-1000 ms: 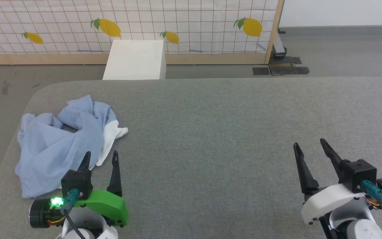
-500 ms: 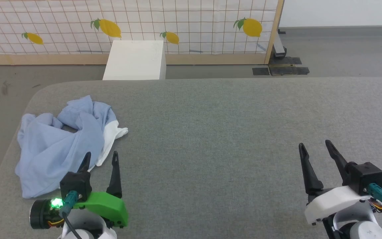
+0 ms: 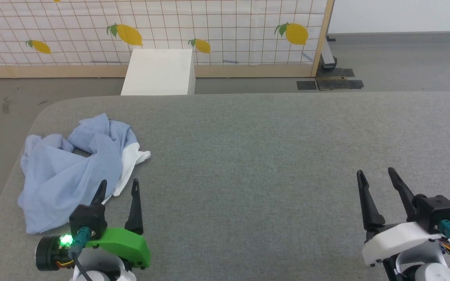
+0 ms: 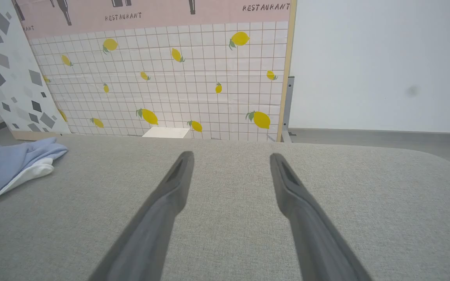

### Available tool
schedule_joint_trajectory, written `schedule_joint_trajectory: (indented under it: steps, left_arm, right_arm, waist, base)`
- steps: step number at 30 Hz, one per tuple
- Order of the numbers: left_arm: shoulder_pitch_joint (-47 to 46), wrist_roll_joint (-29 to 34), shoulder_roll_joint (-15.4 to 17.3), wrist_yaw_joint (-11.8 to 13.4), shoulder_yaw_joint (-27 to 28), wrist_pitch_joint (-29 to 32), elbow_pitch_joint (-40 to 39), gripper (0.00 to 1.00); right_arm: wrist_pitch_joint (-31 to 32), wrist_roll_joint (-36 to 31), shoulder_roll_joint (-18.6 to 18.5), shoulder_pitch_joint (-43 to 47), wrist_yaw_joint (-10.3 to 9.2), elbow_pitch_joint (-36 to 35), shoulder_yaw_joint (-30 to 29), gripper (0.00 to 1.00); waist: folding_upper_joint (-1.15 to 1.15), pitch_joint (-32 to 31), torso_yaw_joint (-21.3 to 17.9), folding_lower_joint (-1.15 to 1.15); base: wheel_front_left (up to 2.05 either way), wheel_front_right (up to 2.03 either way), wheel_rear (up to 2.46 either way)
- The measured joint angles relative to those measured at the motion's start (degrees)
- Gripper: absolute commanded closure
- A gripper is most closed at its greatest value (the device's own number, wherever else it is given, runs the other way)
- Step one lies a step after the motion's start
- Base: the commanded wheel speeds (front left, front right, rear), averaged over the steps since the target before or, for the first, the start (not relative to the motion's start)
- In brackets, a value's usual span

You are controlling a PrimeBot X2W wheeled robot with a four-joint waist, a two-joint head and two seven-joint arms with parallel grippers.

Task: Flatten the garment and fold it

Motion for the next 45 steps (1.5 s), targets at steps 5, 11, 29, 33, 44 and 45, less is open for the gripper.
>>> schedule_joint_trajectory:
  steps: [5, 11, 29, 33, 44, 45]
  left_arm:
    - [0.0, -0.1, 0.0, -0.3, 0.0, -0.5, 0.2, 0.00]
    - [0.0, -0.3, 0.0, -0.5, 0.1, -1.1, 0.5, 0.00]
    - [0.0, -2.1, 0.0, -1.0, 0.3, -3.5, 1.9, 0.00]
    - [0.0, -2.1, 0.0, -1.1, 0.6, -4.0, 2.0, 0.00]
    - [-0.1, -2.7, 0.0, -1.3, 1.1, -5.1, 3.1, 0.00]
    - [0.0, -2.7, 0.0, -1.3, 1.2, -5.2, 3.1, 0.00]
  right_arm:
    - [-0.6, 0.2, 0.0, 0.1, 0.00, 0.0, -0.2, 0.00]
    - [-1.3, 0.6, 0.0, 0.2, 0.00, 0.0, -0.5, 0.00]
    - [-3.5, 2.2, 0.0, 0.7, 0.00, 1.0, -1.0, 0.00]
    - [-4.0, 2.4, 0.0, 0.7, 0.00, 1.5, -1.1, 0.00]
    - [-5.1, 2.5, 0.0, 1.0, 0.00, 2.9, 0.1, 0.00]
    - [-5.3, 2.5, 0.0, 1.0, 0.00, 3.0, 0.3, 0.00]
  waist:
    - [0.00, 0.0, 0.0, 0.00]
    - [0.00, 0.0, 0.0, 0.00]
    - [0.00, 0.2, 0.9, 0.00]
    - [0.00, 0.2, 2.0, 0.00]
    - [0.00, 0.0, 7.8, 0.00]
    - [0.00, 0.0, 8.6, 0.00]
  base:
    - [0.00, 0.00, 0.00]
    - [0.00, 0.00, 0.00]
    - [0.00, 0.00, 0.00]
    - [0.00, 0.00, 0.00]
    - [0.00, 0.00, 0.00]
    - [0.00, 0.00, 0.00]
